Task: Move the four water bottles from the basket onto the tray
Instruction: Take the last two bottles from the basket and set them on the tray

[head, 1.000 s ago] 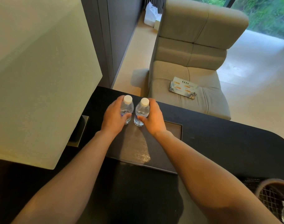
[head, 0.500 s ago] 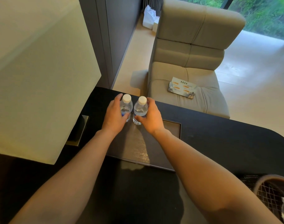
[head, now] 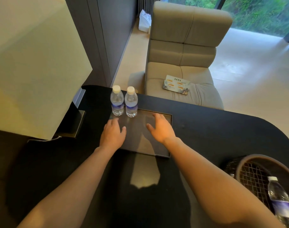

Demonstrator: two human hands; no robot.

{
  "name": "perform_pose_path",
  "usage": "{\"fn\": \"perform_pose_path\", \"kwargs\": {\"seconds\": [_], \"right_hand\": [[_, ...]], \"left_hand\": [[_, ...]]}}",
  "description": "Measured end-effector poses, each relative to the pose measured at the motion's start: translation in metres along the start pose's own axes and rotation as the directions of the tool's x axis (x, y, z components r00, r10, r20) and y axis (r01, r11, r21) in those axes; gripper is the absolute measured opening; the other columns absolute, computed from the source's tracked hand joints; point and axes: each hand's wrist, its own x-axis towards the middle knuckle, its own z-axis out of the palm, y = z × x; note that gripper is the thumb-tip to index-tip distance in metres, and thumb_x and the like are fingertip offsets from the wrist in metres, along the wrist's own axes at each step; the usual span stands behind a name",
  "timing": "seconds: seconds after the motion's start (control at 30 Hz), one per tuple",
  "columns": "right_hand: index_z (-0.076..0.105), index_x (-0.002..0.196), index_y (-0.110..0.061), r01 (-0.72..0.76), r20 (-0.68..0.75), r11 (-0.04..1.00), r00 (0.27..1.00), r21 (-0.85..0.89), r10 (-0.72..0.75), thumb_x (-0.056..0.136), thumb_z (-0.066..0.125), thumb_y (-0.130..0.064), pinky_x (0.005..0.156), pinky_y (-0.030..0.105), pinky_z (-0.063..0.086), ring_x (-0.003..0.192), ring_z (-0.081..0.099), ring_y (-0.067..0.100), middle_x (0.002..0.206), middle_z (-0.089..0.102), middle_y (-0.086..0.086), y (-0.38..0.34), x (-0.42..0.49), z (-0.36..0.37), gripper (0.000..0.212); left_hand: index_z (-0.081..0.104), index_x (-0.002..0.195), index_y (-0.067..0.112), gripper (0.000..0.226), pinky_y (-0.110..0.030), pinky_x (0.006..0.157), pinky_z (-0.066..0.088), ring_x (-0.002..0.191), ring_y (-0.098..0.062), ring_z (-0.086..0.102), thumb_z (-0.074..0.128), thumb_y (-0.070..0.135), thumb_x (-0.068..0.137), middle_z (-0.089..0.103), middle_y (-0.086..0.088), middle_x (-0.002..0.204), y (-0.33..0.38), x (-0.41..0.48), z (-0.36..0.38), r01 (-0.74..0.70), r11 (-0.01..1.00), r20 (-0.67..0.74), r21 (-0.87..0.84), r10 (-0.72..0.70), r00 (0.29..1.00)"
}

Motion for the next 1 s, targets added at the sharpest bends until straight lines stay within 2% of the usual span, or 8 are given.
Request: {"fn": "perform_pose_path", "kwargs": {"seconds": [0.13,0.27,0.43,0.53,0.63,0.73,0.9,1.0], "right_hand": [[0.05,0.146,-0.013,-0.021,0.008,0.995,1.0,-0.099,0.022,0.101,0.061,-0.037,0.103,0.049,0.053,0.126,0.061,0.032,0.142,0.058,0.013,0.037,-0.051,-0.011,0.052],[0.059,0.129,-0.012,-0.069,0.016,0.988,0.997,-0.141,0.072,0.1,0.062,-0.036,0.095,0.049,0.057,0.112,0.066,0.032,0.125,0.064,0.012,0.081,-0.111,-0.024,0.038],[0.061,0.126,-0.012,-0.164,0.031,0.973,0.985,-0.161,0.171,0.099,0.06,-0.038,0.095,0.05,0.056,0.112,0.066,0.032,0.123,0.066,0.012,0.145,-0.194,-0.045,0.038],[0.062,0.124,-0.012,-0.213,0.008,0.968,0.976,-0.134,0.216,0.099,0.059,-0.037,0.092,0.042,0.056,0.109,0.067,0.03,0.121,0.068,0.011,0.186,-0.246,-0.061,0.036],[0.063,0.124,-0.013,-0.263,-0.012,0.961,0.965,-0.078,0.263,0.099,0.059,-0.035,0.087,0.041,0.057,0.104,0.069,0.028,0.116,0.068,0.01,0.223,-0.297,-0.078,0.033],[0.064,0.109,-0.014,-0.309,-0.032,0.951,0.951,-0.019,0.308,0.098,0.059,-0.031,0.081,0.04,0.053,0.1,0.068,0.029,0.106,0.067,0.007,0.259,-0.34,-0.092,0.02],[0.062,0.117,-0.01,-0.365,-0.084,0.93,0.929,-0.034,0.361,0.097,0.06,-0.035,0.088,0.044,0.055,0.107,0.066,0.032,0.117,0.067,0.01,0.305,-0.386,-0.111,0.032],[0.061,0.118,-0.012,-0.399,-0.091,0.917,0.913,0.011,0.399,0.097,0.06,-0.035,0.087,0.046,0.057,0.1,0.067,0.028,0.113,0.069,0.009,0.328,-0.398,-0.121,0.031]], "left_hand": [[0.048,0.145,0.014,0.047,-0.04,0.097,0.055,0.128,-0.024,0.057,0.056,0.03,0.102,0.054,-0.009,0.144,0.011,-0.052,0.02,-0.063,0.994,0.09,0.094,0.054,0.994],[0.054,0.139,0.013,0.04,-0.042,0.091,0.056,0.117,-0.023,0.06,0.054,0.029,0.102,0.058,-0.008,0.134,0.033,-0.112,0.043,-0.116,0.977,0.15,0.177,0.089,0.985],[0.056,0.133,0.017,0.034,-0.038,0.085,0.054,0.109,-0.02,0.061,0.052,0.03,0.102,0.061,-0.004,0.126,0.071,-0.192,0.08,-0.194,0.957,0.227,0.214,0.145,0.963],[0.057,0.126,0.018,0.027,-0.037,0.081,0.053,0.098,-0.017,0.06,0.052,0.03,0.102,0.062,-0.003,0.118,0.099,-0.243,0.106,-0.259,0.944,0.285,0.205,0.196,0.938],[0.058,0.116,0.02,0.019,-0.035,0.075,0.05,0.089,-0.015,0.058,0.05,0.031,0.102,0.062,-0.002,0.11,0.124,-0.286,0.133,-0.315,0.929,0.33,0.194,0.241,0.913],[0.056,0.115,0.021,0.02,-0.035,0.078,0.048,0.09,-0.016,0.058,0.046,0.032,0.102,0.059,-0.001,0.108,0.151,-0.319,0.154,-0.359,0.919,0.389,0.165,0.274,0.88],[0.058,0.111,0.019,0.019,-0.039,0.082,0.056,0.091,-0.017,0.061,0.049,0.033,0.101,0.06,-0.002,0.102,0.194,-0.356,0.182,-0.433,0.897,0.435,0.086,0.358,0.827],[0.058,0.1,0.02,0.014,-0.035,0.07,0.053,0.082,-0.014,0.061,0.052,0.033,0.099,0.06,0.001,0.094,0.218,-0.369,0.201,-0.44,0.898,0.443,0.014,0.389,0.808]]}}
